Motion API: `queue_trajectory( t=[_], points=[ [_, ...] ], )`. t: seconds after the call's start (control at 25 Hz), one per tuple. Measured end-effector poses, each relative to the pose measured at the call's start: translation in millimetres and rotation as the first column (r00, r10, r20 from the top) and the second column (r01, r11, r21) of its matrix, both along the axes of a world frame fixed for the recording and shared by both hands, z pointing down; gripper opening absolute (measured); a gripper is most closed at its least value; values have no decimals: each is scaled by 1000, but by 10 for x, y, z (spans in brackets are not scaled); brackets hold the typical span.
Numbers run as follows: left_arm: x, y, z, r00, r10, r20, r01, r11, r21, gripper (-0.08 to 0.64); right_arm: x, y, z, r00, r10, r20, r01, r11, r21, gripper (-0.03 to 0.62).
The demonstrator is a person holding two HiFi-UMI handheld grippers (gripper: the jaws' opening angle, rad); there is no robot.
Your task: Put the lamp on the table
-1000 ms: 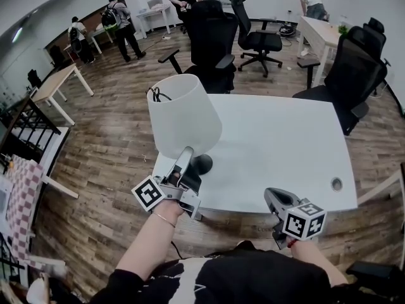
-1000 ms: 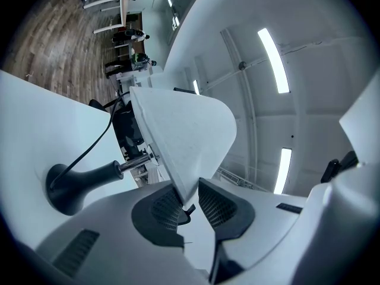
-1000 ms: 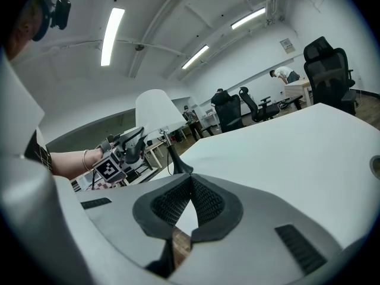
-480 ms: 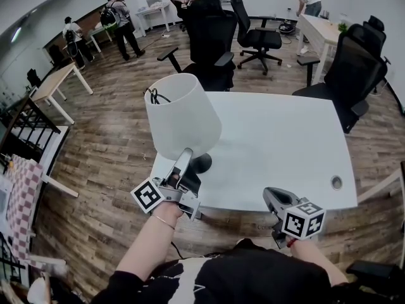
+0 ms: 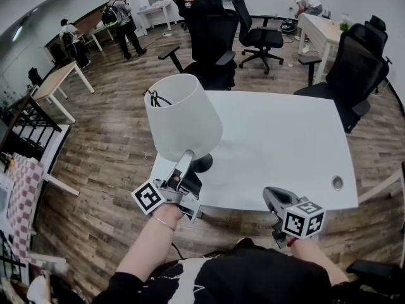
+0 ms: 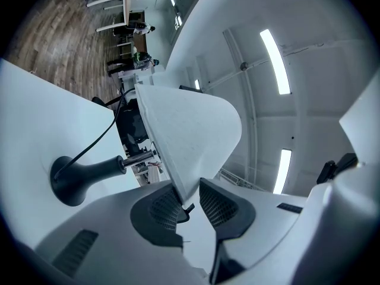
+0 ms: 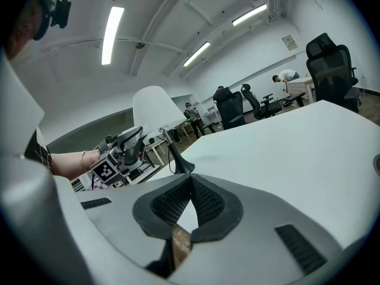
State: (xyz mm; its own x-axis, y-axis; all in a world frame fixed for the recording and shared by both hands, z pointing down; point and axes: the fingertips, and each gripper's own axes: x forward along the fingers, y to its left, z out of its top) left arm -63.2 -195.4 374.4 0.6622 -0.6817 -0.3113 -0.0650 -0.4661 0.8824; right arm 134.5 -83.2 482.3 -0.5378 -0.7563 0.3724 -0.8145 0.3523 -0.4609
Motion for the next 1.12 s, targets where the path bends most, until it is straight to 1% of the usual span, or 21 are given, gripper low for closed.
queue_trajectory(
  t=[0.24,0.6,0.92,1.12],
  points=[
    [-1,16,-8,1000,-1,-6,1,1000,-2,83,-14,-11,-3,1000,-11,-7,11,1000,-5,17],
    [31,71,44,1000,4,4,-4,1000,0,87,-21,-51,-7,999,-32,-15,32,999,-3,15],
    [29,80,34,1000,-2,-16,2,1000,1,92,-44,-94,-62,999,-45,-24,45,999,-2,15],
    [27,105,53,1000,-9,0,9,1000,11,95,-53,-94,-42,999,-47,-26,46,999,-6,15]
  ],
)
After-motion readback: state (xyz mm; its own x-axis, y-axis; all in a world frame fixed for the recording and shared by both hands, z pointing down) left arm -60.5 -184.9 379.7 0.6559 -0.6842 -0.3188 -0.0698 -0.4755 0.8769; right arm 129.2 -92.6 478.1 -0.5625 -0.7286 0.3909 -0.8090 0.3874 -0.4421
